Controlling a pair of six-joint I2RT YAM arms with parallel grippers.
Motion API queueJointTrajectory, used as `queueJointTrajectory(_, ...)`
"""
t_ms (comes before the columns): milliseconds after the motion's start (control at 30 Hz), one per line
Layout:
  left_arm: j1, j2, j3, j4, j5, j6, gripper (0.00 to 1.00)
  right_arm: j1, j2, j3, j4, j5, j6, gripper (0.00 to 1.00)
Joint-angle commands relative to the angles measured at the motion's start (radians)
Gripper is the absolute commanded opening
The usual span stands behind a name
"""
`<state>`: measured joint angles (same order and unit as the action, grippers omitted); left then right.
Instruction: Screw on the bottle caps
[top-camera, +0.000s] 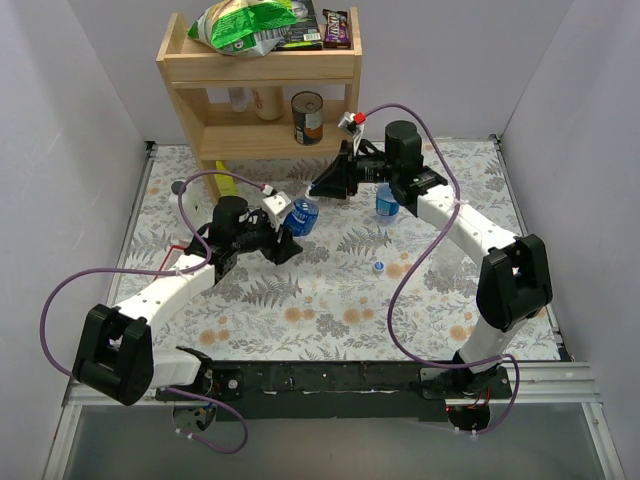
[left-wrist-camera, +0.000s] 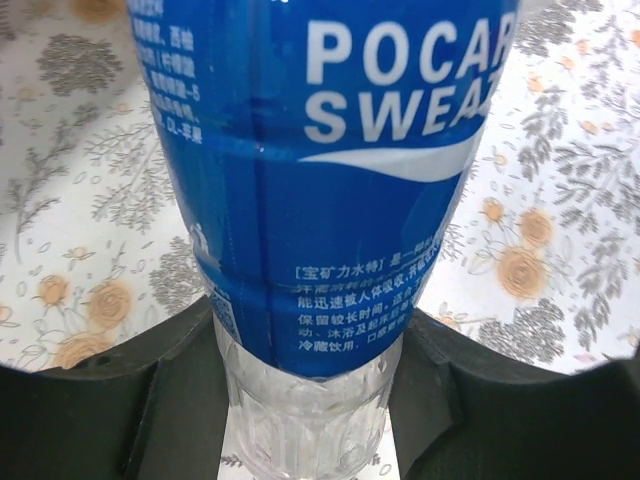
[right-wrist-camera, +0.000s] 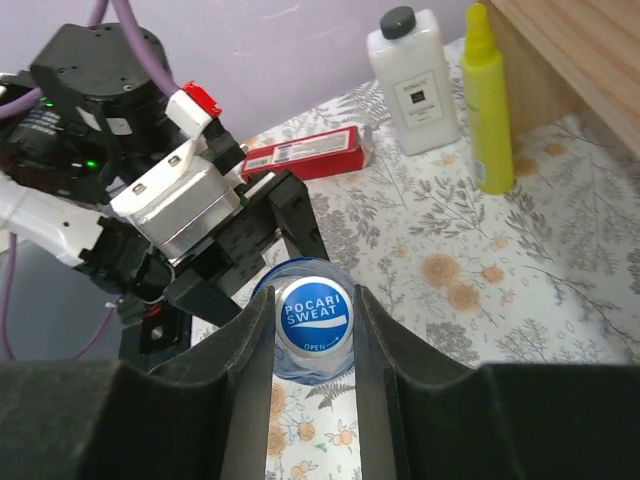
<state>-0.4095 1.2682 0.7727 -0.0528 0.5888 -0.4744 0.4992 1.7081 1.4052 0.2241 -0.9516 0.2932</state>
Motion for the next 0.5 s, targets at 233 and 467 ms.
queueJointTrajectory(233, -0.018, -0.063, -0.076, -0.001, -0.164, 0.063, 0.98, -0.048, 0.038, 0.268, -0.540, 0.114, -0.569, 0.01)
queueJointTrajectory(467, -0.018, -0.066, -0.113, -0.033, -0.181, 0.074, 0.98, -0.067, 0.131, 0.402, -0.664, 0.208, -0.756, 0.01)
